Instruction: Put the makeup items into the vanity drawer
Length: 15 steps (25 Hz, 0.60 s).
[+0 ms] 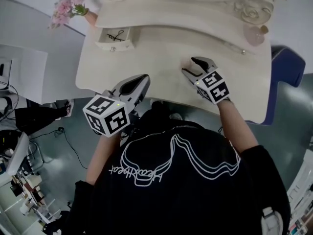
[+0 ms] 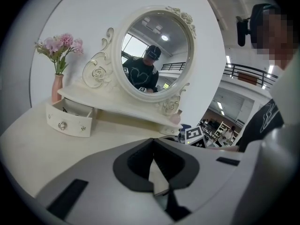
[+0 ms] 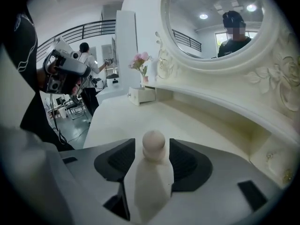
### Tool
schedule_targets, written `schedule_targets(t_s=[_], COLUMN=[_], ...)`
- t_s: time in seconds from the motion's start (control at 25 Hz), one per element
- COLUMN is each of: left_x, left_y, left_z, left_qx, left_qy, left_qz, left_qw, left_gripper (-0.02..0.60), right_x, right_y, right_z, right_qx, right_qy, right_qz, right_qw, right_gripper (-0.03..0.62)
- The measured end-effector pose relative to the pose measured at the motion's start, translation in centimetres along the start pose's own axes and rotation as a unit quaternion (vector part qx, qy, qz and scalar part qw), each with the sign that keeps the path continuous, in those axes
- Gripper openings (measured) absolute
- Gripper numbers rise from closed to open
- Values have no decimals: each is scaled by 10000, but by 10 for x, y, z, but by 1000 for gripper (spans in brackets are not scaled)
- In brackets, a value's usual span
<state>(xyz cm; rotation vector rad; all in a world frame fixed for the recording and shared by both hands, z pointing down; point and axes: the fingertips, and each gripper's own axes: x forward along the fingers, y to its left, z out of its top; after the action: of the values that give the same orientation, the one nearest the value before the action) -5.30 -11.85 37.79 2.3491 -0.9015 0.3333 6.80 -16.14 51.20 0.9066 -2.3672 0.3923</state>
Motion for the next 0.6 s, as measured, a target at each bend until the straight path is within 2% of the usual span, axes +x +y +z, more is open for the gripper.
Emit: schedule_targets(t_s=[0.2, 0.6], left_x=[-7, -15], left_y=[8, 12], left_z=[-4, -15], left_qx=[-50, -178], left_qy=[-4, 103], left_qz=[133, 301], left_qw=[9999, 9993], left_gripper=[6, 6], right_x=[8, 2], right_y=[-5, -4], right_z=[-5, -1], right_qx=[106, 178], right_qy=[125, 105], right_qz=[-142, -188], right_qw=[9998, 9996], right_gripper=[157, 135])
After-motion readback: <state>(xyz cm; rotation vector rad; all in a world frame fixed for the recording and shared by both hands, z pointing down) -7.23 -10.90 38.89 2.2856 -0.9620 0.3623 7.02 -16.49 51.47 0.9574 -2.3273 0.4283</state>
